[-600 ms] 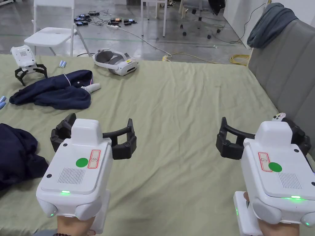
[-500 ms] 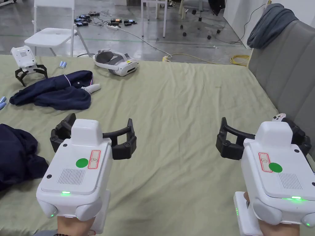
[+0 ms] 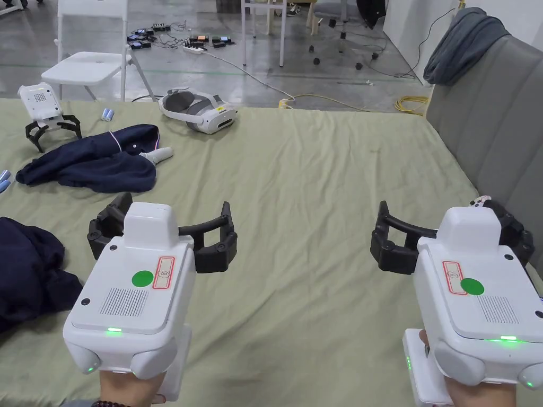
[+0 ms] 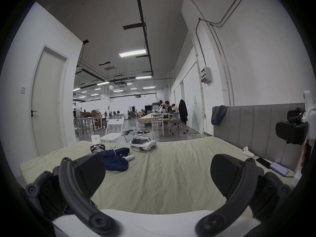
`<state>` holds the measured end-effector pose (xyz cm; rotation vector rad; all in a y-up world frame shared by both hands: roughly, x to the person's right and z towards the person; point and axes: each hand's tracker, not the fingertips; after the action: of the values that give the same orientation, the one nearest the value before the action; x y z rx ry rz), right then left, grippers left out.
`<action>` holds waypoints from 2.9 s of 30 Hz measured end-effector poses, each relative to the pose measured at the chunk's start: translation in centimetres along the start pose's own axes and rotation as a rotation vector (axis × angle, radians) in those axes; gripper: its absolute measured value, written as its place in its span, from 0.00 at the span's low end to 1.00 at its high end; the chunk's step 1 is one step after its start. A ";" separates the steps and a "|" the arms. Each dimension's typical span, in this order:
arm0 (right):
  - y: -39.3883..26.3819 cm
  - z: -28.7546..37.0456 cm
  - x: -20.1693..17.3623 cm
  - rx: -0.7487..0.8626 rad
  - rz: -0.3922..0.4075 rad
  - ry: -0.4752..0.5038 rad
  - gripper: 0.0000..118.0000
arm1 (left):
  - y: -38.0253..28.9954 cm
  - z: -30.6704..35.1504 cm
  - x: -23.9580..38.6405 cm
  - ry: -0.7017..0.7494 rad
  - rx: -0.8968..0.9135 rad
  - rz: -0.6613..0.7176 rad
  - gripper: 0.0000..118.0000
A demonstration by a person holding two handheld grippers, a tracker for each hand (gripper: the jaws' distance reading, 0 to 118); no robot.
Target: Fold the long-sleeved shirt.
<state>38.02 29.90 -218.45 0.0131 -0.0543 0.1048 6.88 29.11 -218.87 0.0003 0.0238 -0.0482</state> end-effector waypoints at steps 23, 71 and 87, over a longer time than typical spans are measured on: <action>-0.1 0.0 0.2 0.004 -0.001 -0.006 1.00 | -0.3 -0.3 0.1 -0.011 -0.026 0.014 0.94; 0.4 -4.1 -30.5 -0.059 0.073 0.720 0.00 | -12.7 -11.6 -32.9 0.501 -0.876 0.418 0.23; 1.5 -4.2 -14.6 -0.040 0.060 0.430 0.00 | 7.7 -12.8 -12.2 -0.119 -0.469 0.218 0.13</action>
<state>23.59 29.89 -223.44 -0.0514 0.3726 0.1647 -5.21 37.37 -231.34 -0.4687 -0.0845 0.1760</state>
